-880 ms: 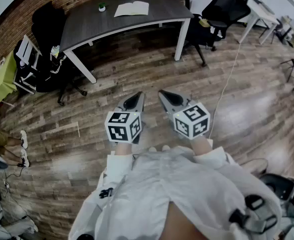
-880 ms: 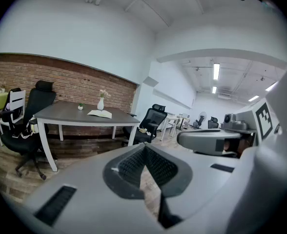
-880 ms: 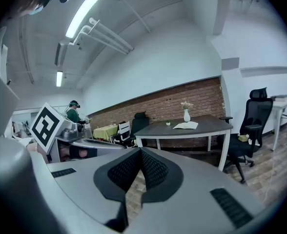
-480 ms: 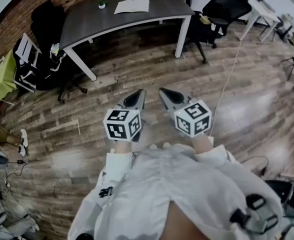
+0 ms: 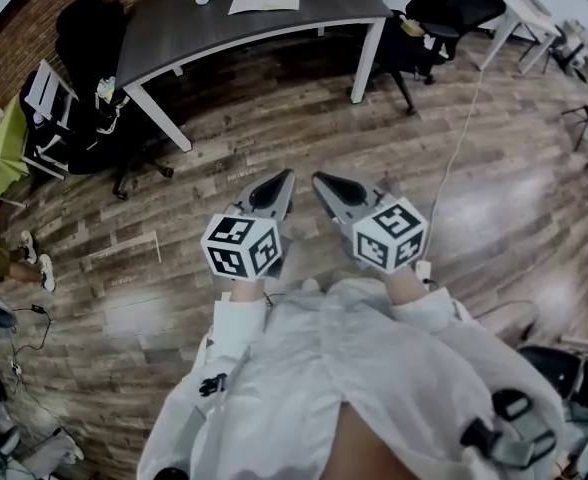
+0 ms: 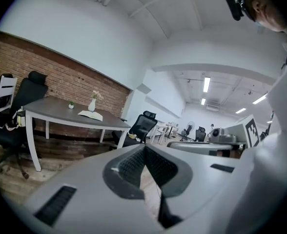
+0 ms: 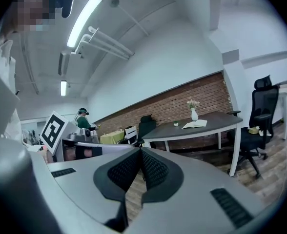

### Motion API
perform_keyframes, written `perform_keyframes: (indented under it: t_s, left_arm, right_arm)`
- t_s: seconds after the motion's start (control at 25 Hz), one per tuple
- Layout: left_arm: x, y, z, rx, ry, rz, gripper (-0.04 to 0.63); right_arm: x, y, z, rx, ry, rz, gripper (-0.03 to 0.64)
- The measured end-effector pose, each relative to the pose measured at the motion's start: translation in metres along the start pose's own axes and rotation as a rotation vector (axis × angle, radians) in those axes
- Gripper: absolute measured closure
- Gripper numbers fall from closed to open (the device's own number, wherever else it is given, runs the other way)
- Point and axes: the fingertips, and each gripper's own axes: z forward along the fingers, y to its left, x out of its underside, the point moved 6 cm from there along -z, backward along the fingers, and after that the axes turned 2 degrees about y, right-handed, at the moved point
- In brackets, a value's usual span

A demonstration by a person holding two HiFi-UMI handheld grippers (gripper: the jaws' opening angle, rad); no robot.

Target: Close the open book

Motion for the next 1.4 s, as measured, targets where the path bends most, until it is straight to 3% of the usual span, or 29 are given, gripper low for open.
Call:
perform_keyframes:
  t_s: [0.24,0.44,0.6,0.88,1.4]
  left_arm:
    - [0.011,0.026,-0.009,-0.116,0.013,-0.003,0.591]
    - [0.013,0.041,-0.001,-0.140,0.029,-0.010,0.589]
    - [0.010,0.060,0.013,-0.143,0.054,-0.015,0.558]
    - [-0.019,0.101,0.059,-0.172,0.062,-0.015,0.483]
    - [-0.099,0.177,0.160,-0.212,0.023,-0.014,0.482]
  right_arm:
    - [0.007,-0.007,0.007,0.093,0.025,-0.017,0.611]
    - [0.006,-0.020,0.018,0.115,0.052,-0.030,0.607]
    - [0.001,-0.034,0.042,0.122,0.058,-0.020,0.525]
    - [-0.028,-0.081,0.093,0.088,0.060,-0.026,0.525]
    - [-0.092,-0.186,0.191,-0.010,0.066,-0.049,0.525]
